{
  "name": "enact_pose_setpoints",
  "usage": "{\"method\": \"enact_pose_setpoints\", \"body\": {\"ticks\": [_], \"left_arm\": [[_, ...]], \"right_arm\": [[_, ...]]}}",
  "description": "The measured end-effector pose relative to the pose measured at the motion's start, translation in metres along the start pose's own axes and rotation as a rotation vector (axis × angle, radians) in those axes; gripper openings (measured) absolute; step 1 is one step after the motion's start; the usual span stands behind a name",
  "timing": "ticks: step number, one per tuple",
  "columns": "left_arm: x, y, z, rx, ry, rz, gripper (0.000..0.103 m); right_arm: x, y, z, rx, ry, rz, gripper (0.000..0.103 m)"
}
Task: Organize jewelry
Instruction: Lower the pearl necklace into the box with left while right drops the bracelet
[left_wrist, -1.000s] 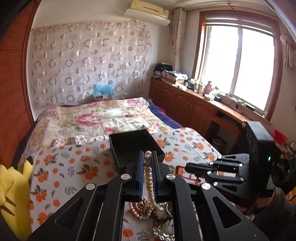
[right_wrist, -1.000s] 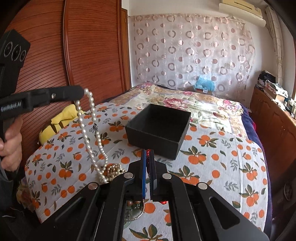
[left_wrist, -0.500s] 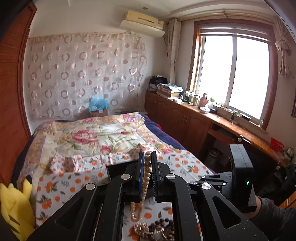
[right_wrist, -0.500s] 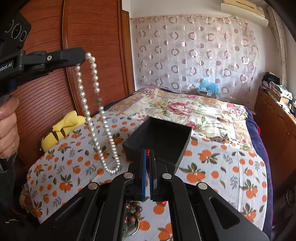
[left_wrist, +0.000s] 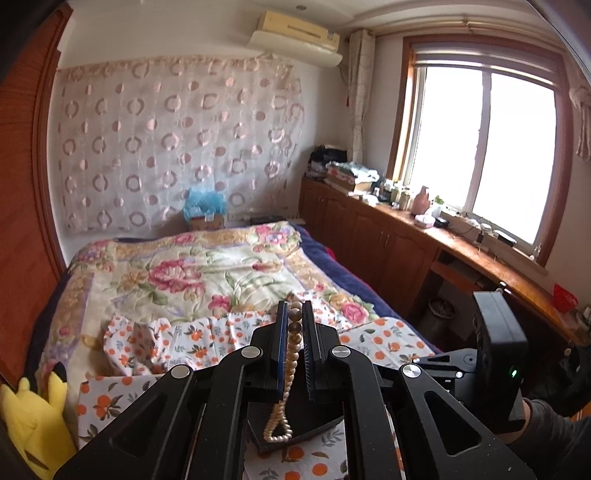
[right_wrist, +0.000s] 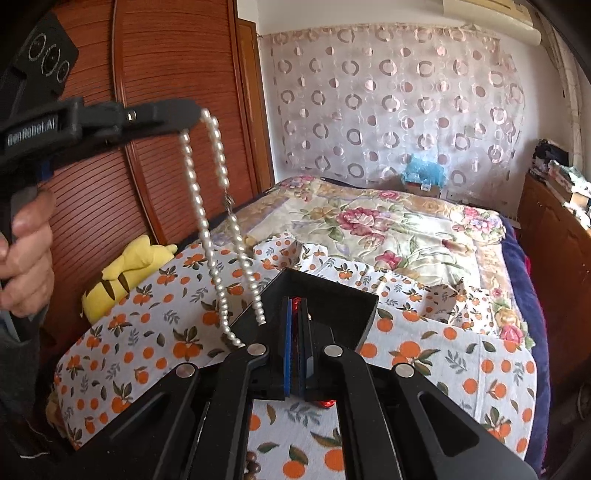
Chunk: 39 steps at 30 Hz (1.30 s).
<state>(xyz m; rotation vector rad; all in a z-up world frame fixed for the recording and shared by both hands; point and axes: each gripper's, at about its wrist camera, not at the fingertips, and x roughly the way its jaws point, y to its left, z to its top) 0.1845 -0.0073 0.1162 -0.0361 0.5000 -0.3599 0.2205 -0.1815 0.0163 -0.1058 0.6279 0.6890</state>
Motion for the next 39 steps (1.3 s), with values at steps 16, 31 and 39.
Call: {"method": "enact_pose_setpoints", "body": {"ticks": [16,31,39], "left_arm": [[0.064,0.030,-0.037,-0.052,0.144,0.000,0.007],[0.095,0.030,-0.079,-0.047,0.252,0.033,0.007],[0.068,0.018,-0.106,-0.022,0.261,0.048,0.025]], "right_arm": [[0.081,-0.017,-0.015,0.037,0.124,0.038,0.017],[0.056,-0.037,-0.033,0.099,0.108,-0.019,0.023],[0.027,-0.018,-0.060,0.070,0.103,-0.039,0.023]]}}
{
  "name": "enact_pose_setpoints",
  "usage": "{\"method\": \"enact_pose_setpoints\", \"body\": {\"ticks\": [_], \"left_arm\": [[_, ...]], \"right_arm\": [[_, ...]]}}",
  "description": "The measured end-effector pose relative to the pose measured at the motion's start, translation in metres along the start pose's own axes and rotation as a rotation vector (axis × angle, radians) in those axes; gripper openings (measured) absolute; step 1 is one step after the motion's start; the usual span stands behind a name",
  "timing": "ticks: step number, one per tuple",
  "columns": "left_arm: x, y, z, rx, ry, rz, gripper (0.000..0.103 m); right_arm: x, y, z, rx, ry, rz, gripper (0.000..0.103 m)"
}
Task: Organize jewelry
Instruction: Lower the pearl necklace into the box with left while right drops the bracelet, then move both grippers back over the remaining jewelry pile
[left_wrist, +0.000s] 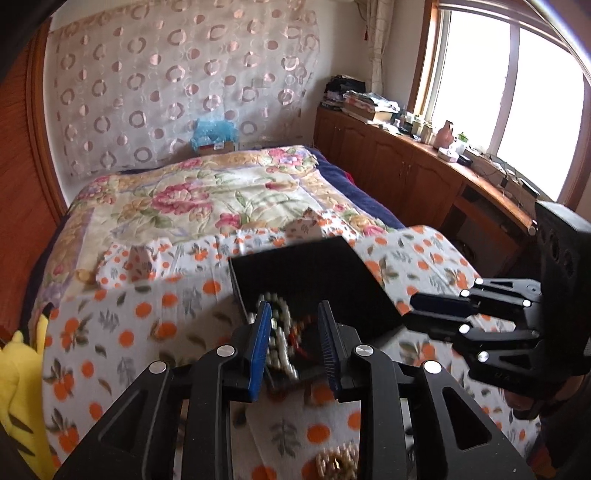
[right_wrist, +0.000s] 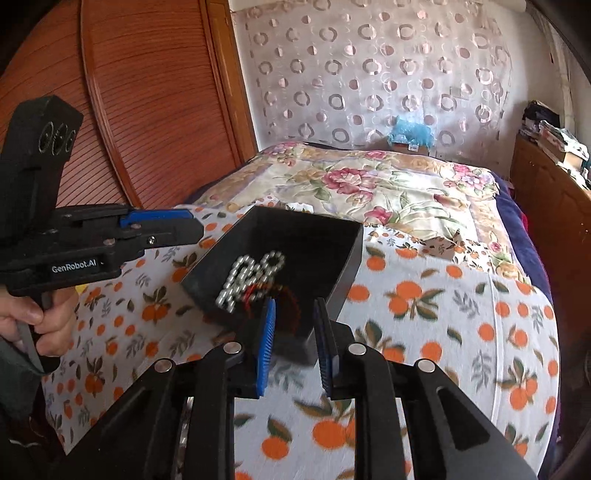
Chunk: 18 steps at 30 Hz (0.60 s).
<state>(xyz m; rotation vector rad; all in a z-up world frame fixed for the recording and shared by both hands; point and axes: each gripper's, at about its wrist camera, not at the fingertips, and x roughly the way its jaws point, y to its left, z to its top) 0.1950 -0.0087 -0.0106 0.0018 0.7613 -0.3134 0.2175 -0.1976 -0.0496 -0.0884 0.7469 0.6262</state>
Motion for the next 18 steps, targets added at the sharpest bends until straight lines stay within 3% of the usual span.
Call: {"method": "enact_pose_setpoints", "body": {"ticks": [8,18], "left_arm": [[-0.018,-0.002,-0.055,-0.033,0.032,0.004,0.025],[-0.041,-0.023,-0.107,-0.015,0.015,-0.017,0.026]], "right_arm": [[-0.022,0.018,-0.048,0.009,0.015,-0.007,0.023],[-0.043,0.033,-0.104,0.039,0.004,-0.040,0.023]]}}
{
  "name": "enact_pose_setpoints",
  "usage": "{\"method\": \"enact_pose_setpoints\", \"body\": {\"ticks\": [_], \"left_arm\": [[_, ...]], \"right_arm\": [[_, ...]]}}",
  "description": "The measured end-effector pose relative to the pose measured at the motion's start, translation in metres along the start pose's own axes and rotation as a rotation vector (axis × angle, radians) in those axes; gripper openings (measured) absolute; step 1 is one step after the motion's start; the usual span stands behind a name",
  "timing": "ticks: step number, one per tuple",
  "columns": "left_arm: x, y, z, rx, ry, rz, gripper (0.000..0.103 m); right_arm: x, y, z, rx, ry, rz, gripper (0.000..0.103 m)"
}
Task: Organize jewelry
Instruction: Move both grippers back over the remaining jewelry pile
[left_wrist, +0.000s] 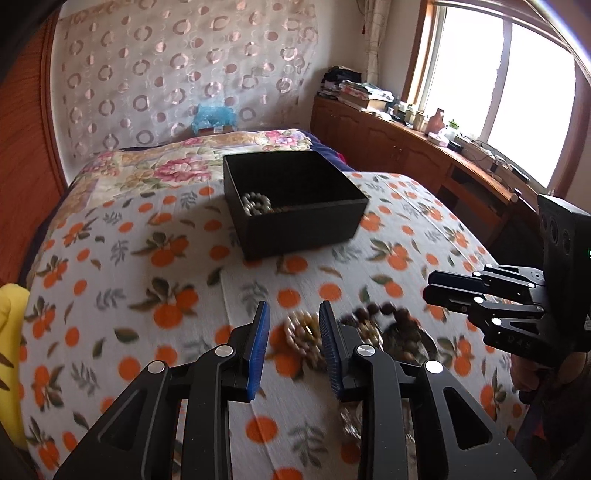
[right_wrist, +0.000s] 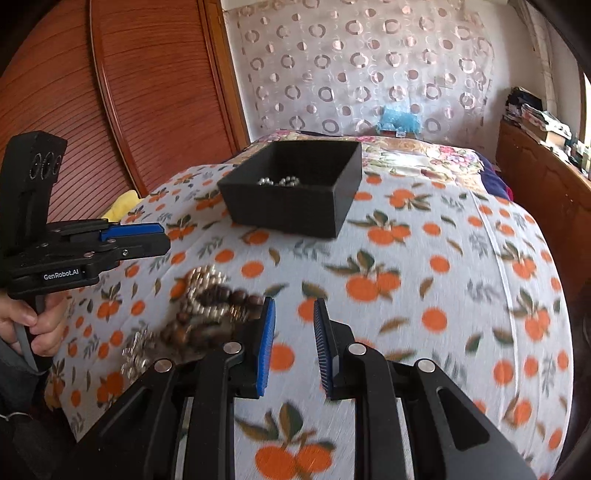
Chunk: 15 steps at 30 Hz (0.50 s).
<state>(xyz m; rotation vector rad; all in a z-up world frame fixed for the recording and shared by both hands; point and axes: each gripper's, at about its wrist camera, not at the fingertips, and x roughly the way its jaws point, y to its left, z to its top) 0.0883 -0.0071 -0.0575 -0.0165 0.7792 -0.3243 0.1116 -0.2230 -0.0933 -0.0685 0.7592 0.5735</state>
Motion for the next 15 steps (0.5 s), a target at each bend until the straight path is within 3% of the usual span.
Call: {"method": "enact_pose_setpoints", "body": {"ticks": [7,11,15], "left_arm": [[-0.009,-0.022,-0.020,0.035,0.007,-0.029,0.026],[-0.010,-0.035,-0.025,0.058,0.013,-0.054,0.036],[-0.004,-0.050,-0.030,0.105,0.041,-0.063,0.036]], "right_arm": [[-0.012,0.011,-0.023,-0.017,0.007,-0.018,0.023],[-0.021,0.010,-0.029,-0.001,-0.005,-0.020,0.027],[-0.029,0.011,-0.032,0.000,-0.017,-0.019,0.028]]}}
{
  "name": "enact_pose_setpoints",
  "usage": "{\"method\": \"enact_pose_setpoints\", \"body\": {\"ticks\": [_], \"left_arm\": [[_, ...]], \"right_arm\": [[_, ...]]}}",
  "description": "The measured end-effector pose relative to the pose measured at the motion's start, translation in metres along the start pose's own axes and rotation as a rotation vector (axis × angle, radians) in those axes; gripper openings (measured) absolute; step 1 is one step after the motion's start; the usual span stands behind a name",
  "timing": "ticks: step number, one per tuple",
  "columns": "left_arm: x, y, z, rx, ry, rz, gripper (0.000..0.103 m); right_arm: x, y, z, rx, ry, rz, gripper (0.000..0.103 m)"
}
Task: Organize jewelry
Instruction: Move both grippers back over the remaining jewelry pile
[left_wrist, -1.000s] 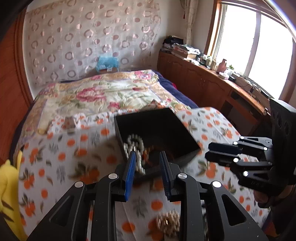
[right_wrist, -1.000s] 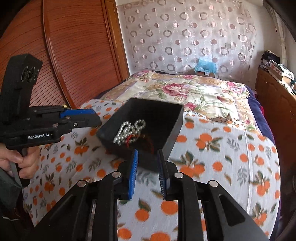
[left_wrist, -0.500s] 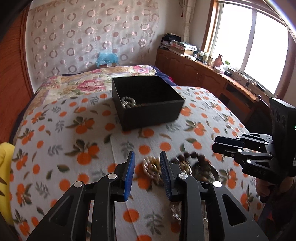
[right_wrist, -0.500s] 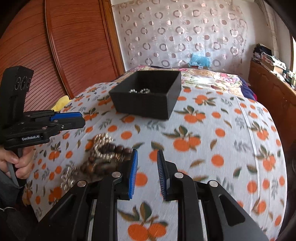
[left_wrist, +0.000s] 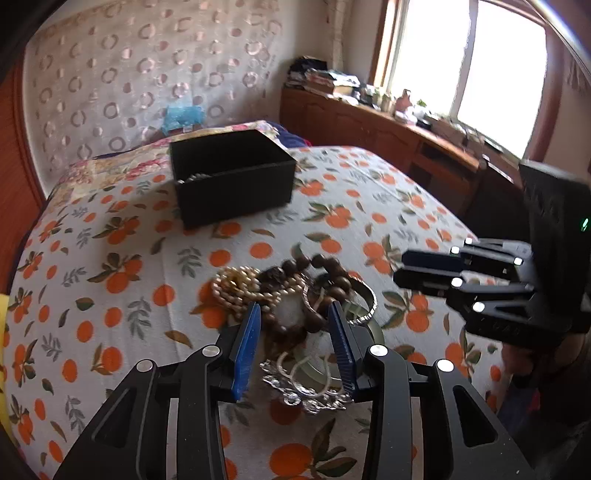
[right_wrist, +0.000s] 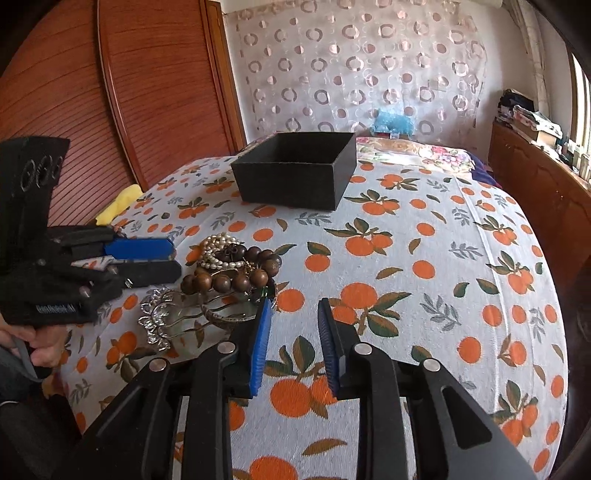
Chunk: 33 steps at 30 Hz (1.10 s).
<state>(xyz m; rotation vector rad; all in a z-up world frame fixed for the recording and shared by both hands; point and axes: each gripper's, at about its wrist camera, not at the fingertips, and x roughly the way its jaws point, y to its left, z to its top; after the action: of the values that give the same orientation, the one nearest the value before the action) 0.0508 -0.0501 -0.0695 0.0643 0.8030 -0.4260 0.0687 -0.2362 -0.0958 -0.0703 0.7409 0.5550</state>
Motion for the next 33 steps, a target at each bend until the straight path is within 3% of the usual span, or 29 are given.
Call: {"method": "enact_pose_setpoints", "body": {"ticks": [10,11,12,16,17,20,24,29,31,33], "left_arm": [[0.021,-0.009,-0.001,0.045,0.051,0.000,0.036],[0.021,-0.009,0.000,0.047,0.044,-0.001,0.032],[0.020,-0.009,0.000,0.050,0.042,-0.005,0.020],[0.019,-0.009,0.003,0.060,0.033,-0.007,0.014],[0.016,-0.009,0.004,0.058,0.014,-0.004,0.000],[0.007,-0.004,0.011,0.035,-0.017,0.003,0.000],[-0.003,0.000,0.018,0.025,-0.049,0.012,0.000],[0.001,-0.004,0.013,0.055,-0.008,-0.017,0.000],[0.006,-0.008,0.009,0.076,0.013,-0.019,0.003],[0.010,-0.008,0.007,0.084,0.023,-0.006,0.020]], "right_arm": [[-0.002,0.010,-0.007,-0.011,0.000,0.023,0.033],[-0.002,0.011,-0.008,-0.012,0.002,0.027,0.033],[-0.002,0.011,-0.008,-0.012,0.004,0.029,0.034],[0.000,0.010,-0.010,-0.011,0.012,0.030,0.034],[0.001,0.009,-0.010,-0.010,0.013,0.028,0.034],[0.002,0.008,-0.008,-0.007,0.013,0.026,0.034],[0.006,0.007,-0.004,-0.012,0.013,0.027,0.044],[0.006,0.009,-0.001,-0.018,0.009,0.023,0.044],[0.006,0.008,-0.002,-0.017,0.011,0.020,0.044],[0.005,0.006,-0.003,-0.013,0.013,0.017,0.044]]}}
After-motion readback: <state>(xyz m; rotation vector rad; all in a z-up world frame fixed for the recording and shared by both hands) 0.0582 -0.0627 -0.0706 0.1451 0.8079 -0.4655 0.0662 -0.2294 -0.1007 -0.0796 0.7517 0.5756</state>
